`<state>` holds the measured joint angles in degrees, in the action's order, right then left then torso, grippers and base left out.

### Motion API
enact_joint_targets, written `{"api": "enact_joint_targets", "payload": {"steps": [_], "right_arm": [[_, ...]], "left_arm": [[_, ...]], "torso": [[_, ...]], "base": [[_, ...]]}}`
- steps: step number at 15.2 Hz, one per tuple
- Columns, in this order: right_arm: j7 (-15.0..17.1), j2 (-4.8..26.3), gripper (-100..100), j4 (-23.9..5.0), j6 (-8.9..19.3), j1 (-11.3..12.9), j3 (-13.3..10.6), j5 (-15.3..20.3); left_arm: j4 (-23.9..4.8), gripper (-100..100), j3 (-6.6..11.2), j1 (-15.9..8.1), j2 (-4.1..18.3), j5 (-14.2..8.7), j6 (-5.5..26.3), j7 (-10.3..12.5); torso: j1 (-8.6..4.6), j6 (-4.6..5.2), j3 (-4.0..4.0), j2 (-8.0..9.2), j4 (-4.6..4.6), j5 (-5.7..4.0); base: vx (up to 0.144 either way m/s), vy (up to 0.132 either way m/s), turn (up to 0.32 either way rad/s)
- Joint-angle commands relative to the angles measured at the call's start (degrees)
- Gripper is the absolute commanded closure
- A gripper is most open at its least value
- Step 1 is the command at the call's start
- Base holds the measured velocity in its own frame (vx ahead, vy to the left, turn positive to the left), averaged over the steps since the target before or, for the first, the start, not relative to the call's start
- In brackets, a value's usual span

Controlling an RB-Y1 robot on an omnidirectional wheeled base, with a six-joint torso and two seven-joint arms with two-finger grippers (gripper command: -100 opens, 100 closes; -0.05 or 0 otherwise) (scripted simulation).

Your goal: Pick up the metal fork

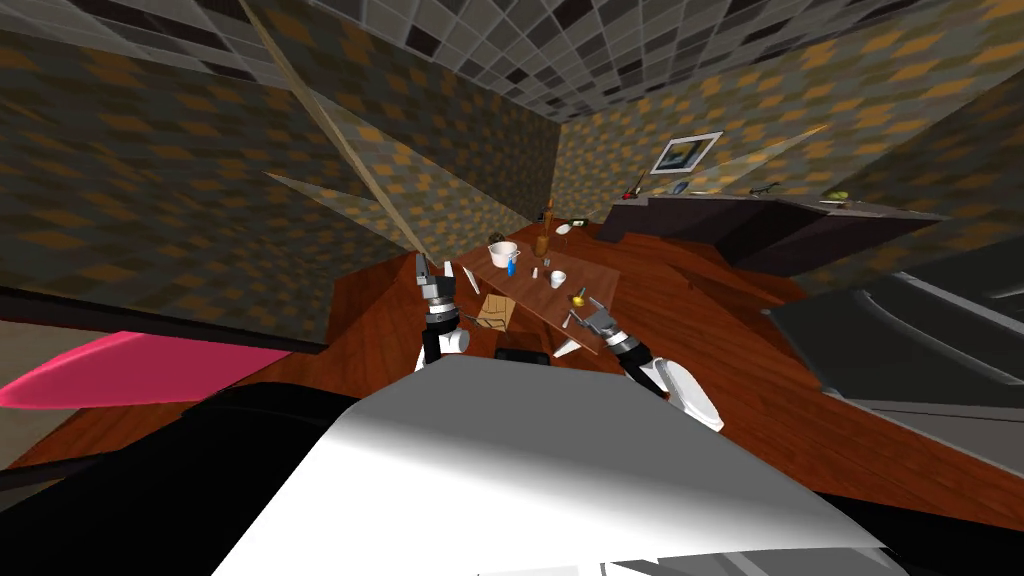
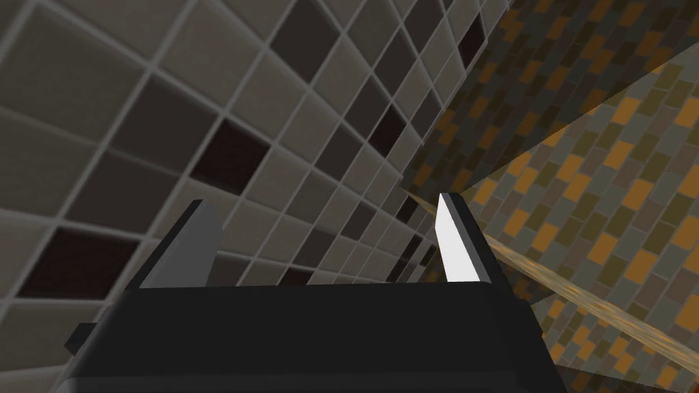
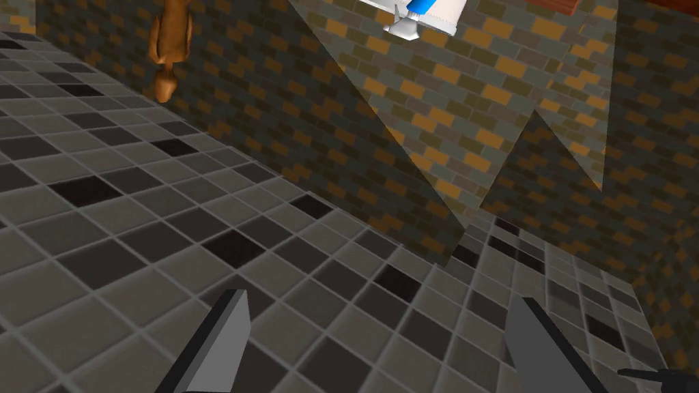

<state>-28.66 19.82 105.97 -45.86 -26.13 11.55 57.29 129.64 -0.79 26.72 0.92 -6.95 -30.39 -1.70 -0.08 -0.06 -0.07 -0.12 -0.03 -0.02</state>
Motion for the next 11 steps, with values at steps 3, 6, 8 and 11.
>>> {"api": "enact_joint_targets", "payload": {"steps": [3, 6, 8, 11], "right_arm": [[-3.49, 1.46, -100, -3.38, -2.88, 0.46, 1.97, 5.26], [-5.50, 2.13, -100, -5.26, -4.44, 0.64, 3.00, 9.04], [-5.50, 2.13, -100, -5.26, -4.44, 0.64, 3.00, 11.27], [-7.49, 2.77, -100, -7.12, -5.98, 0.81, 4.01, 15.01]], "left_arm": [[0.00, 0, 0.01, 0.02, 0.00, 0.00, 0.00, 0.00], [0.00, 0, 0.01, 0.01, 0.00, 0.00, 0.00, 0.00], [0.00, 0, 0.01, 0.01, 0.00, 0.00, 0.00, 0.00], [0.00, 0, 0.01, 0.01, 0.00, 0.00, 0.00, 0.00]], "torso": [[-0.01, 0.07, 0.00, 0.00, 0.00, 0.00], [0.00, 0.07, 0.01, 0.02, 0.00, 0.00], [-0.01, 0.04, 0.01, 0.01, 0.00, 0.00], [-0.01, 0.03, -0.01, -0.01, 0.00, 0.00]], "base": [[0.009, -0.027, 0.222], [0.006, -0.026, 0.222], [0.008, -0.028, 0.203], [0.007, -0.027, 0.218]]}}
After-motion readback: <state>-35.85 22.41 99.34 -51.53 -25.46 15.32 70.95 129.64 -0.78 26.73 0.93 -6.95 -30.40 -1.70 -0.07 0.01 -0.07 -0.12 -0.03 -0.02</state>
